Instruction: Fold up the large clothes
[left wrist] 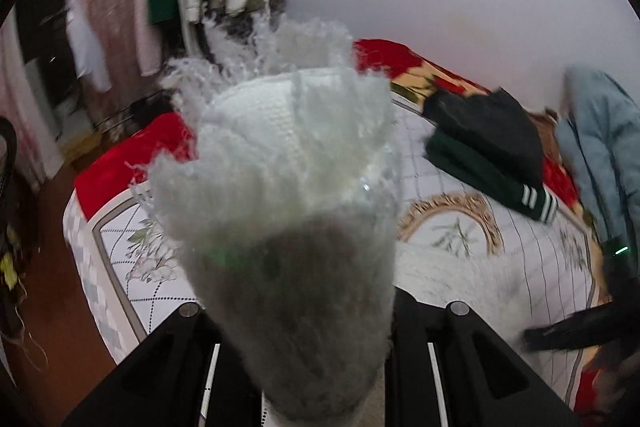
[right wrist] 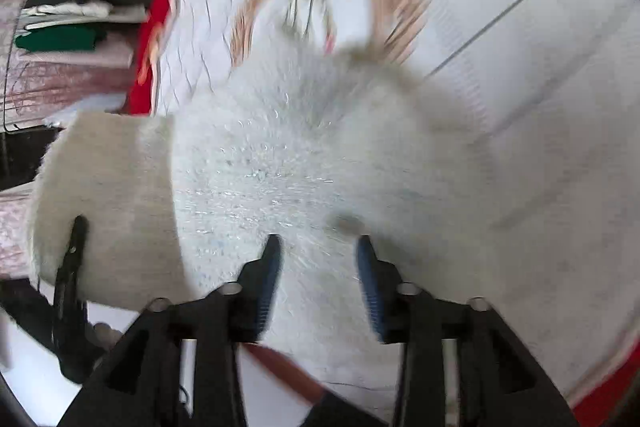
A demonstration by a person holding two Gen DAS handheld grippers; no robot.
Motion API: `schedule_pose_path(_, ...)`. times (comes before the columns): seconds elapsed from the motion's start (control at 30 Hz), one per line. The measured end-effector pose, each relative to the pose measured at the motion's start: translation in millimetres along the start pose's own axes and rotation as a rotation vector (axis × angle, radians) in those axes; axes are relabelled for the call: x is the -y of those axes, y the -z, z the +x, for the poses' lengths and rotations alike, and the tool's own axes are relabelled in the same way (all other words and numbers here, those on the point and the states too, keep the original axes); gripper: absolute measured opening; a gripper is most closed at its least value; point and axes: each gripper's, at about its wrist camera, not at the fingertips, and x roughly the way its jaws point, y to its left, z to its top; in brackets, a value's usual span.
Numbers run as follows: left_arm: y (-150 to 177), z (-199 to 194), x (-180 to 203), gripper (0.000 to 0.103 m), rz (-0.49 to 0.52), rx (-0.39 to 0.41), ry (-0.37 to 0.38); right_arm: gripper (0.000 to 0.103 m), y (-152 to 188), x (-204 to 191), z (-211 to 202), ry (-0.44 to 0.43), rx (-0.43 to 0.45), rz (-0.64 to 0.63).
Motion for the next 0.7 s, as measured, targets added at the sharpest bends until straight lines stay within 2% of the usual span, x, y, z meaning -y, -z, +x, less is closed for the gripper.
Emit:
schedule_pose_path(0.03,2,-1,4,0.014,0.021,-0.002,0.002,0.077,11,9,-17,0.07,0.043,-0.013)
schedule_pose_path(0.07,5,-4,7,0.013,0.041,0.0,0.004,0.082,21,22,-24,0.125,0.055,-0.016)
schedule_pose_path(0.1,7,-6,16,0.013,0.062,0.004,0.022,0.083,30,40,-21,0.176,0.033,-0.007)
schedule_pose_path(0.13,8,-7,23,0.013,0.076,0.003,0.033,0.083,36,60,-11,0.186,-0.017,0.025)
schedule_pose_path(0.17,11,-9,30,0.013,0.095,0.004,0.044,0.081,43,84,-1,0.155,-0.064,0.074)
schedule_pose_path(0.23,18,-12,56,0.013,0.166,0.002,0.09,0.059,55,120,24,0.013,-0.124,0.197)
schedule_pose_path(0.27,21,-13,65,0.013,0.194,0.001,0.107,0.056,58,127,31,-0.027,-0.133,0.219)
schedule_pose_path(0.4,55,-21,124,0.013,0.378,-0.031,0.224,0.055,61,118,39,-0.03,-0.114,0.166)
schedule_pose_path(0.5,98,-23,163,0.013,0.522,-0.09,0.305,0.055,61,116,43,-0.041,-0.114,0.164)
schedule_pose_path(0.6,133,-15,182,0.013,0.62,-0.142,0.331,0.055,63,119,42,-0.065,-0.119,0.163)
schedule_pose_path(0.7,159,-1,194,0.013,0.706,-0.168,0.325,0.054,63,130,35,-0.073,-0.128,0.162)
